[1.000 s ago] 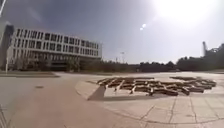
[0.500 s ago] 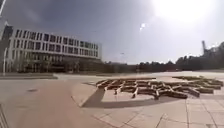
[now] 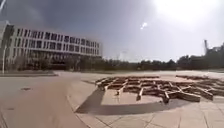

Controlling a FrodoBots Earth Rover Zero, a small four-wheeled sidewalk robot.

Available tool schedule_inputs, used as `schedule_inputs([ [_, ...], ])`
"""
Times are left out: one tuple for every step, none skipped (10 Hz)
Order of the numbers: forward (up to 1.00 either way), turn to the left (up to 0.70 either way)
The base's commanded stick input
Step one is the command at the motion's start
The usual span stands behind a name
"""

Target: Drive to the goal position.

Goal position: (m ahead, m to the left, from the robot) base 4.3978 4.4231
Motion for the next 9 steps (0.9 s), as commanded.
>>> schedule_inputs([
  [0.7,0.31],
  [0.7,0.18],
  [0.68,0.05],
  [0.35,0.0],
  [0.05,0.0],
  [0.05,0.0],
  [0.05,0.0],
  [0.05,0.0],
  [0.05,0.0],
])
